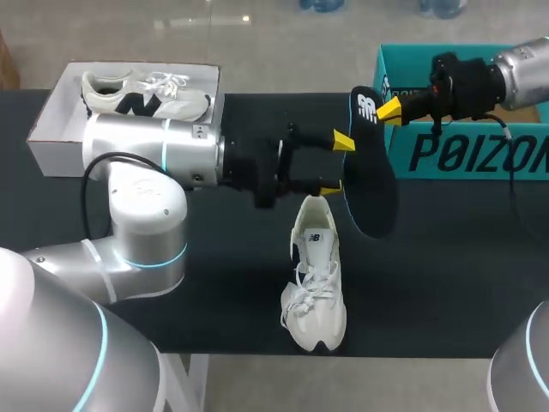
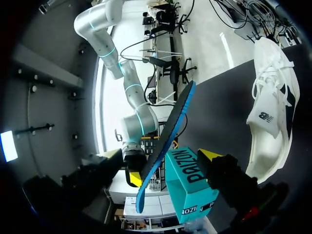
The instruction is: Take the shoe out of the shoebox, open the shoe tongue, remove and reinsert the insole, then place the shoe into the shoebox
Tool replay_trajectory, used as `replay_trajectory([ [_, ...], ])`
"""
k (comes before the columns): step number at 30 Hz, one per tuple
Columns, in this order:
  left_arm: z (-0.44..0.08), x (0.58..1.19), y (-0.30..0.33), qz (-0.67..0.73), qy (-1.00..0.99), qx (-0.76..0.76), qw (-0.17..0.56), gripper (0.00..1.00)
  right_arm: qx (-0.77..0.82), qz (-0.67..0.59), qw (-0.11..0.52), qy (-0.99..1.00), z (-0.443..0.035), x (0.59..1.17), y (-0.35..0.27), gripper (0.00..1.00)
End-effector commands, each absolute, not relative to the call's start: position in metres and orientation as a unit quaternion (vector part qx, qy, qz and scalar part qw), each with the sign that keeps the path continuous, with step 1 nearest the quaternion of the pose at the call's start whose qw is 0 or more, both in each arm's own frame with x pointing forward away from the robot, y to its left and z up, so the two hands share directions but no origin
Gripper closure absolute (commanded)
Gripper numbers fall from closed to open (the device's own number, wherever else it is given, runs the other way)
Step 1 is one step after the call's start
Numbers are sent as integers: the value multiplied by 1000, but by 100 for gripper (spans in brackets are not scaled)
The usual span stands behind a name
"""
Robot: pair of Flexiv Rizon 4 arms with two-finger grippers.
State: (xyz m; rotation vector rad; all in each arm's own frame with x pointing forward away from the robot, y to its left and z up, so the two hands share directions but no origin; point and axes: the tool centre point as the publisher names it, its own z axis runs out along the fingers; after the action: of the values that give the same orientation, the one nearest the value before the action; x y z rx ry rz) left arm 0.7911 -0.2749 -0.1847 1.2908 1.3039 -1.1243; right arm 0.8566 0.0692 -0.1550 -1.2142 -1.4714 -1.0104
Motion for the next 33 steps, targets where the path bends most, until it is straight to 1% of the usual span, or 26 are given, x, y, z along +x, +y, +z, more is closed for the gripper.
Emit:
replay_trajectory([
  [1, -187, 790, -285, -445, 540, 523, 486, 0, -481, -392, 488, -614, -154, 859, 78, 100],
  [9, -188, 791, -290, -443, 537, 524, 491, 0, -477, -395, 488, -615, -147, 851, 82, 100],
  [11, -189, 792, -290, -443, 539, 520, 493, 31, -477, -396, 488, -614, -146, 849, 83, 100],
  [13, -189, 793, -290, -443, 539, 518, 494, 54, -476, -399, 489, -613, -146, 847, 85, 100],
  [16, -188, 794, -289, -444, 540, 514, 497, 75, -475, -400, 490, -612, -147, 846, 87, 100],
  [17, -188, 794, -289, -444, 539, 514, 497, 84, -475, -400, 491, -611, -148, 846, 88, 100],
  [18, -188, 794, -289, -444, 539, 514, 498, 88, -475, -400, 491, -611, -148, 846, 88, 100],
  [19, -188, 794, -289, -445, 538, 514, 499, 89, -474, -401, 492, -610, -149, 846, 88, 100],
  [20, -188, 794, -289, -447, 536, 515, 498, 93, -474, -402, 493, -609, -149, 845, 89, 100],
  [21, -188, 795, -289, -447, 536, 515, 498, 99, -474, -402, 493, -609, -149, 845, 90, 100],
  [33, -190, 799, -286, -465, 526, 520, 485, 100, -483, -416, 492, -593, -155, 842, 88, 100],
])
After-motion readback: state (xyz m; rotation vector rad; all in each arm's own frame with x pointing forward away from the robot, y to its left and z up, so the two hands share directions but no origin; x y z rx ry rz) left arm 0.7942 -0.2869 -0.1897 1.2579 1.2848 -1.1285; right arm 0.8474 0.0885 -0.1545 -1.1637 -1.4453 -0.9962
